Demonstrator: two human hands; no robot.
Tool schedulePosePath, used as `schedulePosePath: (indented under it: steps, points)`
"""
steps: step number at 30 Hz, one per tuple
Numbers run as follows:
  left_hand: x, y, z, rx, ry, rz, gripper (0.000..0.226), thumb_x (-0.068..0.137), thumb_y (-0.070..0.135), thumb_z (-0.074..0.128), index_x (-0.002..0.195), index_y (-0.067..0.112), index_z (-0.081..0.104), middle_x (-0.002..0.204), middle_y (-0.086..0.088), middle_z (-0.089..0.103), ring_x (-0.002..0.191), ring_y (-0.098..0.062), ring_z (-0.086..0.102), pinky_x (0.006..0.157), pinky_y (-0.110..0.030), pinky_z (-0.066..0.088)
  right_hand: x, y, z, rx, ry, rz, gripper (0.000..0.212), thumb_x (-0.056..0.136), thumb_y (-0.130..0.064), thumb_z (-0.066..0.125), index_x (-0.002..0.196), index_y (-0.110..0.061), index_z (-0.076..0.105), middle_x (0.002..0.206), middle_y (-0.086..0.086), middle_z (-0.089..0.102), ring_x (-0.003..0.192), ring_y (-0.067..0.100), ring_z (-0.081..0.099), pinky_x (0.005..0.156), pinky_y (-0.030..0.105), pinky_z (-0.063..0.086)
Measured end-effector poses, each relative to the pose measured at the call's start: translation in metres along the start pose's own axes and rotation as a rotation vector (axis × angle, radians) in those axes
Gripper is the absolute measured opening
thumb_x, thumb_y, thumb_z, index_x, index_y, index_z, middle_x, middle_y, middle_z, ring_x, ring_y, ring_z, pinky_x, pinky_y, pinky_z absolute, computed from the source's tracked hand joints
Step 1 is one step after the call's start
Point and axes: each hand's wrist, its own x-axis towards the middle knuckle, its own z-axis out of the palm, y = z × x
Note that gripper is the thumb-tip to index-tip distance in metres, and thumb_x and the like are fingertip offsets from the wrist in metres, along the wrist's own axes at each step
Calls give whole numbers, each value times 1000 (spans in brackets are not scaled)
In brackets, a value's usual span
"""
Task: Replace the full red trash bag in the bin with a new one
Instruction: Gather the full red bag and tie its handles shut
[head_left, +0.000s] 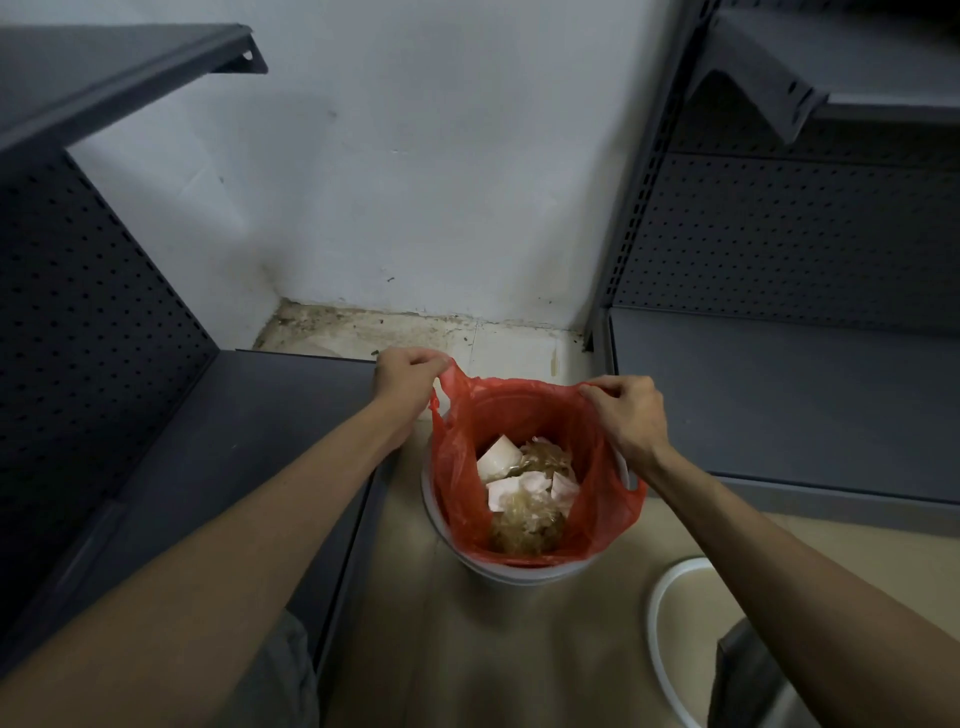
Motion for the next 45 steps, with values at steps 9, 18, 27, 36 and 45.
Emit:
schedulePosePath:
  steps: [9,18,27,36,45]
  points:
    - [-32,4,-29,281,-77,114,16,85,27,75,78,12,78,68,8,65,76,-11,64,60,-22,42,-12,4,-25,-91,-25,-44,28,82,-42,66,75,-17,75,73,1,72,74,20,68,69,42,58]
    - [-66,8,-62,613,-205,1,23,70,35,85,68,14,78,66,-3,72,70,-17,67,63,-29,52,-36,8,-69,-64,-319,116,44,70,-46,81,65,-3,74,72,12,73,69,20,66,56,26,45]
    - [-90,33,-61,295,-248,145,13,72,22,86,66,15,75,64,7,71,62,6,57,65,-18,40,-63,-6,-82,303,-368,44,27,76,-25,78,75,1,73,87,19,72,95,30,66,75,20,47]
    - [-88,42,-41,150,-185,302,4,82,19,77,80,20,80,82,9,76,87,-6,70,88,-28,53,-72,-26,-45,628,-258,-64,18,86,0,65,93,16,64,105,11,74,93,12,70,78,22,56]
    - [-96,59,16,385,-300,595,8,83,22,74,86,23,80,83,13,72,82,1,65,74,-11,46,-76,-53,-2,380,-363,-218,26,78,-25,77,99,-39,67,114,6,65,107,17,63,90,31,53]
